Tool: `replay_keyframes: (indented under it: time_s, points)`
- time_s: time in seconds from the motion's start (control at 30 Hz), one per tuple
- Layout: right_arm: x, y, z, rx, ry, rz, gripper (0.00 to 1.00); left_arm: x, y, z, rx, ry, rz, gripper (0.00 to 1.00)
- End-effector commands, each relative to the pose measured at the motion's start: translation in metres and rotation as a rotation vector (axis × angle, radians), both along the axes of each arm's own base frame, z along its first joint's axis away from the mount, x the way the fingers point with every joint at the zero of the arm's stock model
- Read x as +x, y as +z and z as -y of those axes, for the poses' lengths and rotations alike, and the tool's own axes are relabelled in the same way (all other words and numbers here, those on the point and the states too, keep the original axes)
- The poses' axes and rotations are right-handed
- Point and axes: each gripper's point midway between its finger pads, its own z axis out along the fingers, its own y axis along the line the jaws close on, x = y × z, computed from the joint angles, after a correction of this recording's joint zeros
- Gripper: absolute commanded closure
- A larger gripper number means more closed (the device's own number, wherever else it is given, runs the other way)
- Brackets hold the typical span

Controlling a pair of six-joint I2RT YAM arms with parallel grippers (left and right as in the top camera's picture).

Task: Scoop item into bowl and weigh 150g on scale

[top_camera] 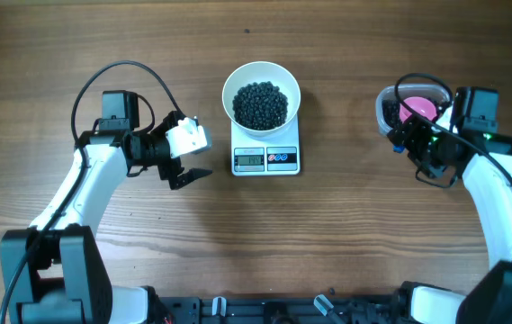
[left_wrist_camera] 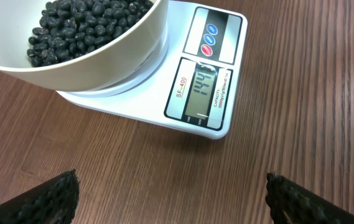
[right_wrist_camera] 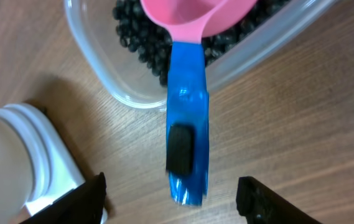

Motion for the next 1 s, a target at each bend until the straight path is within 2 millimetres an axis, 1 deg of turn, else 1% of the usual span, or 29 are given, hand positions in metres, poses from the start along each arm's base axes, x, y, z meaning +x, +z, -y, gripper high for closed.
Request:
replay_keyframes:
  time_s: [0.0,0.1,0.2,0.23,0.27,0.3,0.37,0.53,0.67,0.7,0.73,0.77,0.8,0.83,0.87,0.97]
  points:
    - [0.005,-0.023,-0.001,-0.003,0.055,-0.034,0.34,0.0,0.005,-0.001,0.002,-0.009,0.03,0.0]
    - [0.014,-0.037,0.0,-0.008,0.077,-0.029,0.4,0.0,0.005,-0.001,0.002,-0.009,0.03,0.0]
    - [0.023,-0.033,0.003,0.011,0.089,0.02,0.47,0.0,0.005,-0.001,0.002,-0.009,0.03,0.0]
    - [0.024,-0.033,0.007,0.013,0.08,0.024,0.5,0.0,0.005,-0.001,0.002,-0.009,0.03,0.0]
    - [0.024,-0.032,0.01,0.012,0.082,0.031,0.56,0.0,0.005,-0.001,0.002,-0.009,0.03,0.0]
    - [0.025,-0.031,0.009,0.024,0.095,0.045,0.62,0.0,0.005,-0.001,0.002,-0.009,0.03,0.0]
    - [0.028,-0.028,0.006,0.049,0.102,0.063,0.67,0.0,0.005,-0.001,0.002,-0.009,0.03,0.0]
    - [0.028,-0.022,-0.009,0.134,0.136,0.085,0.74,0.0,0.005,-0.001,0.002,-0.009,0.03,0.0]
    - [0.025,-0.023,-0.011,0.146,0.134,0.07,0.79,0.0,0.005,-0.001,0.002,-0.009,0.03,0.0]
    - [0.025,-0.023,-0.011,0.146,0.134,0.07,0.83,0.0,0.005,-0.001,0.002,-0.009,0.03,0.0]
    - [0.025,-0.023,-0.011,0.146,0.134,0.07,0.93,0.0,0.005,-0.001,0.002,-0.009,0.03,0.0]
    - [0.025,-0.023,-0.011,0.146,0.134,0.069,0.96,0.0,0.005,-0.001,0.002,-0.009,0.03,0.0]
    - [0.025,-0.022,-0.011,0.146,0.133,0.07,0.96,0.0,0.005,-0.001,0.002,-0.009,0.03,0.0]
    - [0.025,-0.02,-0.011,0.148,0.128,0.07,0.96,0.0,0.005,-0.001,0.002,-0.009,0.03,0.0]
    - [0.025,-0.012,-0.01,0.146,0.129,0.071,0.96,0.0,0.005,-0.001,0.002,-0.009,0.03,0.0]
    - [0.027,0.027,-0.007,0.118,0.158,0.078,0.96,0.0,0.005,-0.001,0.002,-0.009,0.03,0.0]
